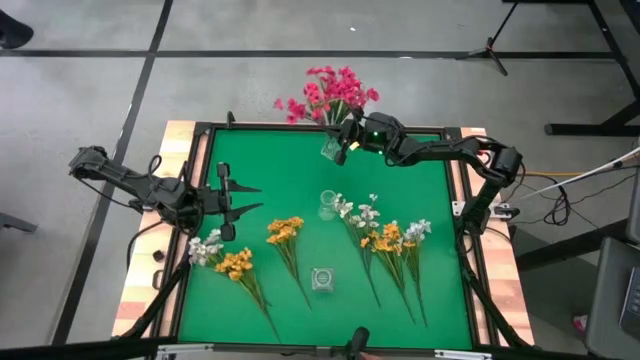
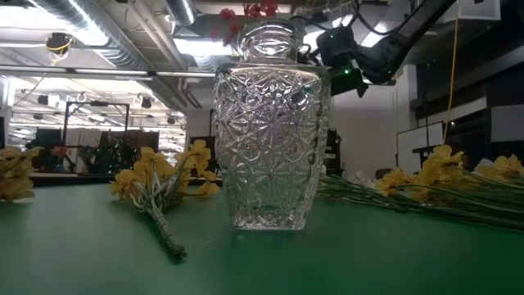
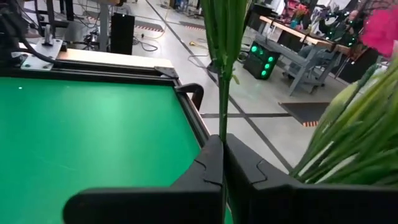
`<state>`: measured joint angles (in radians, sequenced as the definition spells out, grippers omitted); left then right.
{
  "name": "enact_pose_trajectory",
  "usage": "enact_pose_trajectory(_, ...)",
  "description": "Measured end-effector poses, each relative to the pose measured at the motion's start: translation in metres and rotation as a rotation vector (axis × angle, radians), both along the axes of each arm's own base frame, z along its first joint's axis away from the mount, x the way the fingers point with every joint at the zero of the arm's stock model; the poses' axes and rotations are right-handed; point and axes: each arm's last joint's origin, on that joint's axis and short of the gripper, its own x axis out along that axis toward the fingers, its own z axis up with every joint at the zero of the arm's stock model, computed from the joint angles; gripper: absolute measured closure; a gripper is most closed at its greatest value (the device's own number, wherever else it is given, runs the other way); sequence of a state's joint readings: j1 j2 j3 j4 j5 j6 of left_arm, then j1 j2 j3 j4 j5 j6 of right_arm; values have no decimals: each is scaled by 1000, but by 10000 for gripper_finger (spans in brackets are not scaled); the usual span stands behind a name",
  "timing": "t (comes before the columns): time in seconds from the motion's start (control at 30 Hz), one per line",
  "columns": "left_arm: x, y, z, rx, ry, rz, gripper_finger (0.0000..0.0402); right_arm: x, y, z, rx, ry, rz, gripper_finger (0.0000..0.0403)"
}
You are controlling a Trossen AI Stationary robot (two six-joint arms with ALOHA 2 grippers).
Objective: Sort flowers into vase by color
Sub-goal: Put the pink flowers into the top transparent vase
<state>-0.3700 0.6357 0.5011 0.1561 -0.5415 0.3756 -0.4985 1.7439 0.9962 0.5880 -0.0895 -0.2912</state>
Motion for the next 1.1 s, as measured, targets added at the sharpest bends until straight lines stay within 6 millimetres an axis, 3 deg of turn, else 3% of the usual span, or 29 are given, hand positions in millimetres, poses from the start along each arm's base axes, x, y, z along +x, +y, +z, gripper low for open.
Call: enact_pose_trajectory(1.1, 2, 7, -1, -26, 0, 44, 264, -9, 0, -26, 215, 209, -66, 402)
